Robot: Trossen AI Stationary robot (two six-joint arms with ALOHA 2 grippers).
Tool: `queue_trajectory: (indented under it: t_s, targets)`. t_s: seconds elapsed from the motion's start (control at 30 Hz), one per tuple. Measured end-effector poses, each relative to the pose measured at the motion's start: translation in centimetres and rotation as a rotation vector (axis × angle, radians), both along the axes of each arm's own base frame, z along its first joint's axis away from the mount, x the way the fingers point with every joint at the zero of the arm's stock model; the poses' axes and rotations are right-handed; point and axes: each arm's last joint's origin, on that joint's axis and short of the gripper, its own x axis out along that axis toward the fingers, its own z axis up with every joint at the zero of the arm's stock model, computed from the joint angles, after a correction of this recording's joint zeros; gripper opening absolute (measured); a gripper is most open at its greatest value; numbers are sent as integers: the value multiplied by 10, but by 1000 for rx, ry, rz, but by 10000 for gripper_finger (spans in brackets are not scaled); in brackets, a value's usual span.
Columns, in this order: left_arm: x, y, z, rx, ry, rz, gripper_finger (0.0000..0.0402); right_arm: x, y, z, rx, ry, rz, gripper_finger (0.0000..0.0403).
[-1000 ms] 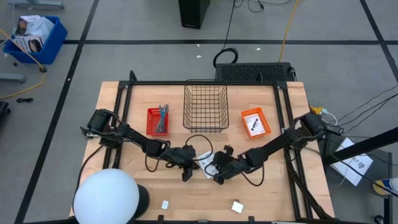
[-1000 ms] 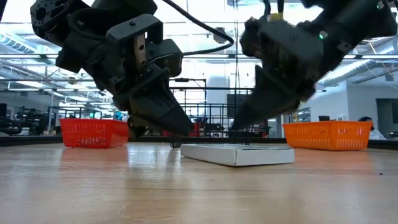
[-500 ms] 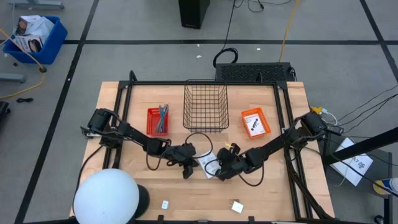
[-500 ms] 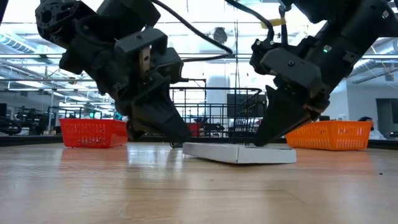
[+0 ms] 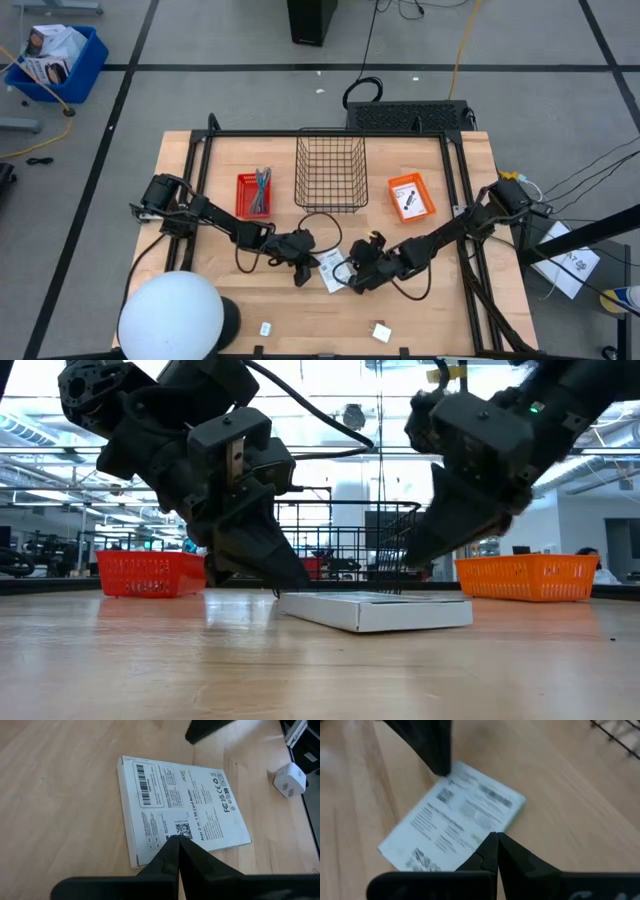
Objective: Pick and place items into bin
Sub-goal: Put the card reader box into the orange basket
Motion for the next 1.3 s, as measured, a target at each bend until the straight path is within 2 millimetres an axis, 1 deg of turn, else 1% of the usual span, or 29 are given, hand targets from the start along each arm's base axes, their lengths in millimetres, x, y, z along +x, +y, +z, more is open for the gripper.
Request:
queue_trajectory:
  t_s: [0.1,0.23,0.47,0.57,0.67,0.83,0.97,1.13,1.3]
  targets:
    - [-1,0,-1,-13,13,-7,7,-6,-2,-6,52,80,-35,0]
    - [-3,-1,-3,-61,67,-16,6,-6,-1,-17,90,134,-45,0]
    - [-6,-3,-5,-100,110,-25,9,1,1,-27,112,112,-32,0]
    - [-5,1,-6,-91,107,-3,3,6,3,-26,118,71,-2,0]
    - [-5,4,-6,-94,116,6,9,10,3,-24,125,33,41,0]
    - [-6,4,-7,-91,129,-2,4,14,3,-22,119,-4,73,0]
    - [-7,3,-8,-90,138,-3,10,19,3,-18,99,-55,96,0]
    - [-7,3,-8,-85,131,-1,4,20,2,-17,74,-73,108,0]
    - [-6,3,-8,-83,129,5,14,20,2,-16,49,-77,112,0]
